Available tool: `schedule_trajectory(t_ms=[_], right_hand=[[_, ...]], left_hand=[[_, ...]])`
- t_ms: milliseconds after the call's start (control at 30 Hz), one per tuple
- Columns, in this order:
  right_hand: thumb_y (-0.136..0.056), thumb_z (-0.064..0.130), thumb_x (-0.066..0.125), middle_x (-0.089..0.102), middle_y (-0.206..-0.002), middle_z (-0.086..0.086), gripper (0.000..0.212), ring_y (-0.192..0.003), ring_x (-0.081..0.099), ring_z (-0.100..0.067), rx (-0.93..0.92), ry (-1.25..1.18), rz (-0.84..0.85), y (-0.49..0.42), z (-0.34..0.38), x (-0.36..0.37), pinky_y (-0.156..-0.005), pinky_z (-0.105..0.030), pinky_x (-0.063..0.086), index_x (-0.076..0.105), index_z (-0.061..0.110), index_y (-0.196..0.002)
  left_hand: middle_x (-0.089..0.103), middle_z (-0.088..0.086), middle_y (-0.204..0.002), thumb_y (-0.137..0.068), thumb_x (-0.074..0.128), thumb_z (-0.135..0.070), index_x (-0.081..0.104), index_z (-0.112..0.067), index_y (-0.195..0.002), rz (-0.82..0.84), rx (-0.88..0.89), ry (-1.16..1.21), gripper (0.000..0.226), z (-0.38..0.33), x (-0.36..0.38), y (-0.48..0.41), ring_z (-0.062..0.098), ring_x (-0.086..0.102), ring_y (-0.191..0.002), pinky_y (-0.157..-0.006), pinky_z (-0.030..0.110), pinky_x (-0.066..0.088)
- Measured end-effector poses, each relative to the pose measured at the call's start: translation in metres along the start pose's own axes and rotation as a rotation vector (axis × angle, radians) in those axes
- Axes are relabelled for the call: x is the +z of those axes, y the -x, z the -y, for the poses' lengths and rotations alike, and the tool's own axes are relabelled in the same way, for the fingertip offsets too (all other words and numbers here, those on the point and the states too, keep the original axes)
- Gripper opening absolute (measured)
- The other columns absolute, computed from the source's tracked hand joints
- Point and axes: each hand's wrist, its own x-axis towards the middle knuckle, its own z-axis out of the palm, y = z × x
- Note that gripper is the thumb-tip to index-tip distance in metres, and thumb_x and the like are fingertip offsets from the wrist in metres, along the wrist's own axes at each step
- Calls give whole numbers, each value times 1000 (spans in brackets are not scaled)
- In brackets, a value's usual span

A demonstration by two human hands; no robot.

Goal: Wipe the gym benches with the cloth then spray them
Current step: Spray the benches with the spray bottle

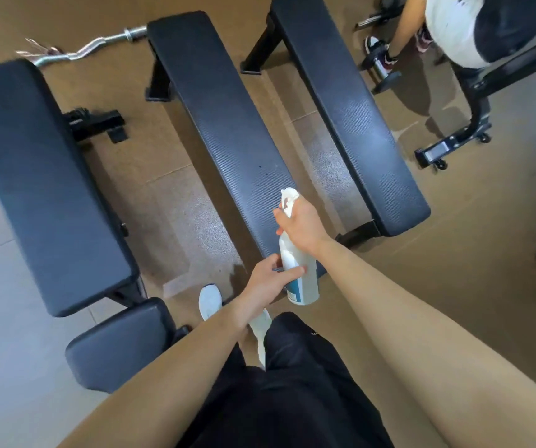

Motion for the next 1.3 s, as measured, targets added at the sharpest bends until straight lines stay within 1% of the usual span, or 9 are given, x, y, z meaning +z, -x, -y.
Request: schedule_trajectory(t_ms=[100,200,300,400,533,667,867,1100,1300], right_hand=[[-102,19,56,72,-96,-13,21,-50,62,1,-6,47,46,-3,-11,-7,-47,-5,40,58,0,-110],[-103,17,56,68,-100,-7,24,-58,64,-3,-6,44,92,-4,-23,-18,-46,-3,39,55,3,-122],[-103,19,55,64,-93,-7,21,-59,63,-8,-33,22,101,-6,-43,-33,-44,-5,40,57,0,-113],[-102,17,55,62,-84,-8,15,-55,64,-12,-66,6,142,-13,-71,-48,-45,-13,43,54,2,-98],[-101,15,56,63,-85,-4,13,-58,69,-17,-126,9,269,-19,-108,-70,-53,-27,54,52,5,-107],[-100,14,58,60,-84,-5,11,-59,69,-23,-145,-36,345,-20,-146,-90,-60,-42,59,50,7,-96],[-98,12,57,63,-82,-9,8,-61,72,-26,-73,-66,428,-6,-189,-113,-51,-28,52,52,8,-94],[-100,14,56,66,-83,-14,11,-57,69,-20,-37,-53,458,25,-219,-122,-53,-25,50,59,4,-96],[-99,10,60,63,-94,-8,16,-59,69,-15,-5,-77,555,55,-240,-131,-51,-23,54,57,3,-113]], left_hand=[[73,-2,-120,-85,80,-40,62,-18,-125,24,-4,33,48,5,13,0,17,69,-112,-92,35,59],[72,-7,-123,-90,76,-40,60,-21,-128,26,-16,80,45,5,31,2,10,68,-112,-82,23,55],[73,-5,-124,-90,76,-39,60,-19,-130,-5,-14,111,47,8,56,-3,8,69,-111,-85,23,56],[73,-4,-121,-91,76,-37,61,-16,-130,-83,-24,134,46,15,93,-11,9,70,-109,-91,27,59],[74,-3,-122,-77,81,-54,62,-20,-128,-196,-32,218,63,27,153,-21,14,68,-115,-105,40,53],[75,1,-110,-70,81,-57,63,-14,-119,-279,-60,279,68,39,207,-29,16,68,-99,-81,30,53],[70,-5,-99,-93,72,-44,62,-14,-116,-371,-120,166,39,52,255,-23,7,67,-88,-69,19,50],[69,0,-103,-89,73,-50,62,-13,-114,-414,-131,166,46,81,294,-9,13,66,-91,-73,25,50],[63,-4,-84,-92,72,-47,58,-12,-100,-421,-80,204,38,107,327,11,1,60,-62,-57,19,48]])
